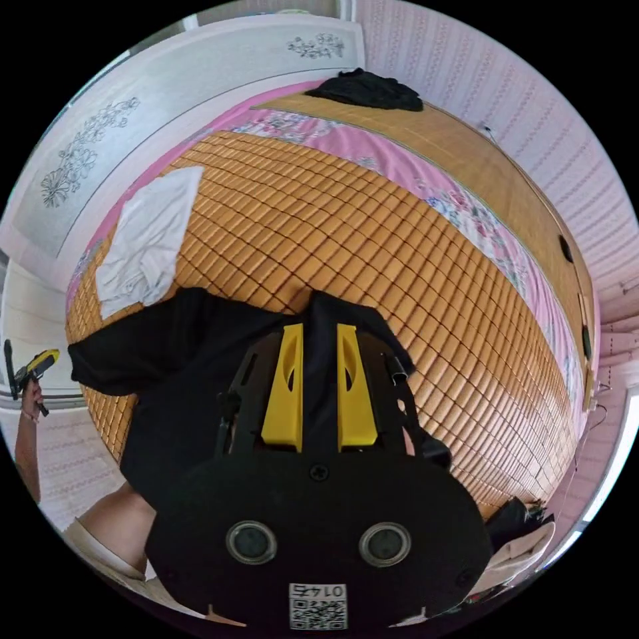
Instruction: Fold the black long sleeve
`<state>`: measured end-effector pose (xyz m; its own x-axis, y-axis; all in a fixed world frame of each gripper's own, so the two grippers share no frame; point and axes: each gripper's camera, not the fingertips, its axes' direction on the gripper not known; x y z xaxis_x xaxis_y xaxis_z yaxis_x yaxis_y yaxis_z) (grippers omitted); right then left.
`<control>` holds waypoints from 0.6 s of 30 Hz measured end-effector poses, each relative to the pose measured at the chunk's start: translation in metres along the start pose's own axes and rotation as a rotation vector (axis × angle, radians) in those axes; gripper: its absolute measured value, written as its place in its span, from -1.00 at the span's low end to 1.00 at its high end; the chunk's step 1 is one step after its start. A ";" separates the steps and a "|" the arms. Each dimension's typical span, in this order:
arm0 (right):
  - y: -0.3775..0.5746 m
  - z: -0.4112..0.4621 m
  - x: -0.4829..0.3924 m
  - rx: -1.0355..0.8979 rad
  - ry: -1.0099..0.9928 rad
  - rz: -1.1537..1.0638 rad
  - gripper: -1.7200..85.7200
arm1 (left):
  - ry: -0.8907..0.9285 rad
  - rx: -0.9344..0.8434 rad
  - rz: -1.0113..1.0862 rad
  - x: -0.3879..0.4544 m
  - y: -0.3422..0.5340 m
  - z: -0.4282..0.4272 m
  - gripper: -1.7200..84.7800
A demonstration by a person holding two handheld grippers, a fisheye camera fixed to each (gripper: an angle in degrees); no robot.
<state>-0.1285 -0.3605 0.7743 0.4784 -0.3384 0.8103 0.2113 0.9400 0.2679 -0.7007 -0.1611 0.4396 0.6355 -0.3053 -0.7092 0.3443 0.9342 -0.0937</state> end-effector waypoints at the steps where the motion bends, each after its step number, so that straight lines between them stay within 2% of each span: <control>1: -0.010 0.008 0.015 -0.038 0.009 0.023 -0.73 | 0.053 -0.001 0.050 0.028 -0.004 0.005 -0.95; 4: -0.035 0.032 0.034 -0.123 -0.007 0.066 -0.71 | 0.228 -0.033 0.148 0.103 -0.016 0.036 -0.94; 5: -0.042 0.033 0.040 -0.120 -0.094 0.076 -0.73 | 0.277 -0.060 0.190 0.136 -0.020 0.054 -0.93; 7: -0.053 0.027 0.048 -0.118 -0.116 0.116 -0.84 | 0.307 -0.084 0.266 0.185 -0.024 0.075 -0.92; 12: -0.083 0.012 0.045 -0.114 -0.008 0.028 -0.92 | 0.317 -0.074 0.368 0.290 -0.030 0.115 -0.90; 15: -0.084 -0.005 0.047 -0.078 -0.031 0.030 -0.85 | 0.246 -0.131 0.425 0.341 -0.023 0.146 -0.90; 18: -0.053 -0.055 0.053 0.004 0.006 0.024 -0.75 | 0.245 -0.091 0.441 0.355 -0.011 0.152 -0.91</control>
<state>-0.0678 -0.4304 0.7748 0.4882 -0.3160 0.8135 0.1959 0.9480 0.2507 -0.3737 -0.3074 0.2945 0.5222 0.1634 -0.8370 0.0112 0.9801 0.1983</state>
